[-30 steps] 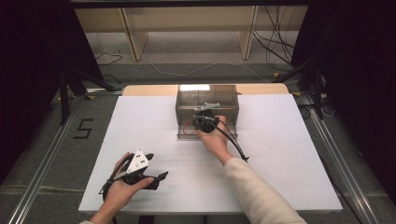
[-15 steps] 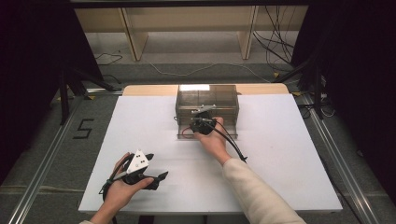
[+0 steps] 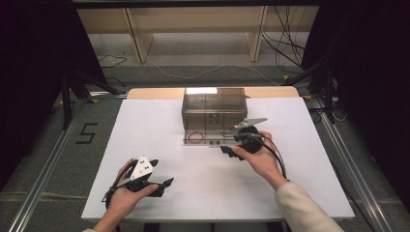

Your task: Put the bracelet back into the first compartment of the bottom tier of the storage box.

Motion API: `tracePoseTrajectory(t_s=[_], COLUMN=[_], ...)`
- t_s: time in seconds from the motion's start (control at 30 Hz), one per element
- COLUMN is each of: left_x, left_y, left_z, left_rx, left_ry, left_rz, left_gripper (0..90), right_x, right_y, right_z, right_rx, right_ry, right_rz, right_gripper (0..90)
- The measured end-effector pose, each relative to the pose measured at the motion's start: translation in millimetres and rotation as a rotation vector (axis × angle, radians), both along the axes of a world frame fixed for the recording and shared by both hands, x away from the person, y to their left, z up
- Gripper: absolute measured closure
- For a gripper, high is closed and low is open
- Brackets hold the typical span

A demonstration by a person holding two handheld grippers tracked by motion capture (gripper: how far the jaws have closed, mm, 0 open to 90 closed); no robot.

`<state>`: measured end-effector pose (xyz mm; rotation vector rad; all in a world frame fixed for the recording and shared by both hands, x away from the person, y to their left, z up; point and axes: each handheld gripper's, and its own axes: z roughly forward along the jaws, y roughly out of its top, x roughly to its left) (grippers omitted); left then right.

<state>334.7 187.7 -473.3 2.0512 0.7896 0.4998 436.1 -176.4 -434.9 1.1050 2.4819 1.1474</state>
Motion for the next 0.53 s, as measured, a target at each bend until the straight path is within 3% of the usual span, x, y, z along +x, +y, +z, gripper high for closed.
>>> tracePoseTrajectory(t_s=[0.03, 0.07, 0.3, 0.53], left_x=[-0.2, -0.3, -0.8, -1.2], left_y=[-0.3, -0.5, -2.4, -8.0], left_z=[-0.3, -0.6, -1.9, -2.4], left_rx=[-0.003, -0.003, -0.015, -0.015], left_ry=[0.004, 0.005, 0.017, 0.028], left_rz=[0.0, 0.0, -0.002, -0.026], left_gripper=[16.1, 16.1, 16.1, 16.1], right_x=[-12.8, -12.8, -59.6, -89.3], right_y=[-20.1, -20.1, -74.7, -101.2], right_z=[-2.1, -2.1, -17.4, -27.8], right_rx=[0.009, 0.009, 0.038, 0.059], right_ry=[0.003, 0.003, -0.005, -0.018], right_rz=[-0.002, -0.002, -0.016, -0.061], right_gripper=[22.3, 22.3, 19.6, 19.1])
